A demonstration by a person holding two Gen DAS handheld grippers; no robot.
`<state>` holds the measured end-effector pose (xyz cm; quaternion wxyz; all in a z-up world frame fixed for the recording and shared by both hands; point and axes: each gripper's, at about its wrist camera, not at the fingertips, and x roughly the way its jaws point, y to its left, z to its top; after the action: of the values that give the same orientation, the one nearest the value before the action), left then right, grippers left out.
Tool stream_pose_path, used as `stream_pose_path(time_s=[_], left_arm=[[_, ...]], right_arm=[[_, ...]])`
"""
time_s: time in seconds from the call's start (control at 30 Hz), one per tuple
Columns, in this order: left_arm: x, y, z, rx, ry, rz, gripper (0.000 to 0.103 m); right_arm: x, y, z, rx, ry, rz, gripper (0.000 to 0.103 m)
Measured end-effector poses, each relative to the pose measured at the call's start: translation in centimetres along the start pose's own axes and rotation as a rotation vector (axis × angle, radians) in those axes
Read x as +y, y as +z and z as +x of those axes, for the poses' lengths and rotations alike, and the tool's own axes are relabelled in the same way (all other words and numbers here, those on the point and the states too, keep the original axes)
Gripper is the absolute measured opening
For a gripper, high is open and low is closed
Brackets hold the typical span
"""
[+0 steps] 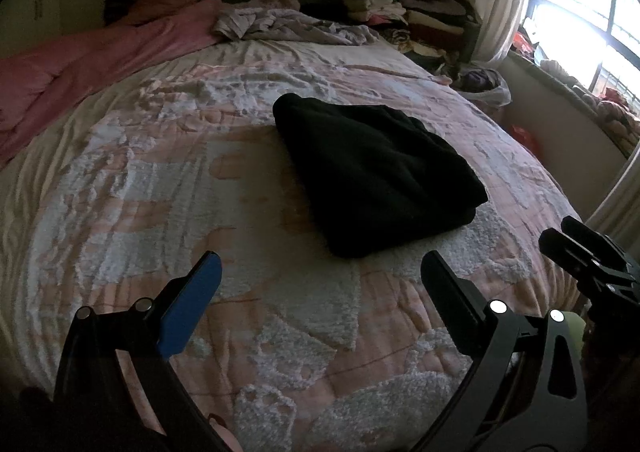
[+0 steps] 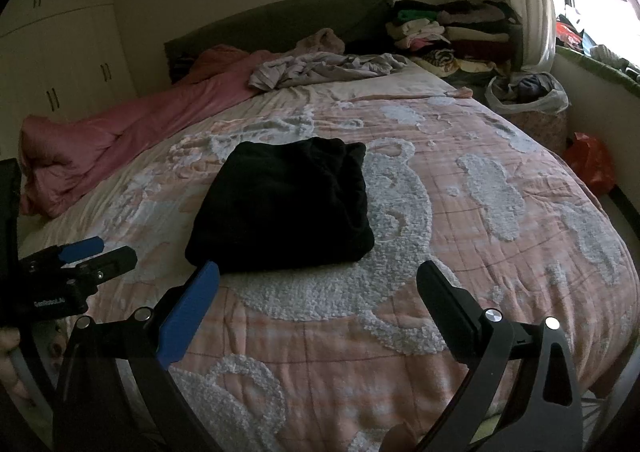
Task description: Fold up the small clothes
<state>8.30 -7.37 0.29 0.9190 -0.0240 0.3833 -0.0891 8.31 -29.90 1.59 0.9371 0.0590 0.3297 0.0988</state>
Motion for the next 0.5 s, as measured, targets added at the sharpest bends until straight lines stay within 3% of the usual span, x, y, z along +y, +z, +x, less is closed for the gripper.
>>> stream_pose_path(time_s=[0.5], left_arm=[[0.22, 0.01, -0.18, 0.0, 0.015, -0.007, 0.093]], right_arm=[[-0.1, 0.06, -0.25, -0.002, -0.011, -0.004, 0.098]])
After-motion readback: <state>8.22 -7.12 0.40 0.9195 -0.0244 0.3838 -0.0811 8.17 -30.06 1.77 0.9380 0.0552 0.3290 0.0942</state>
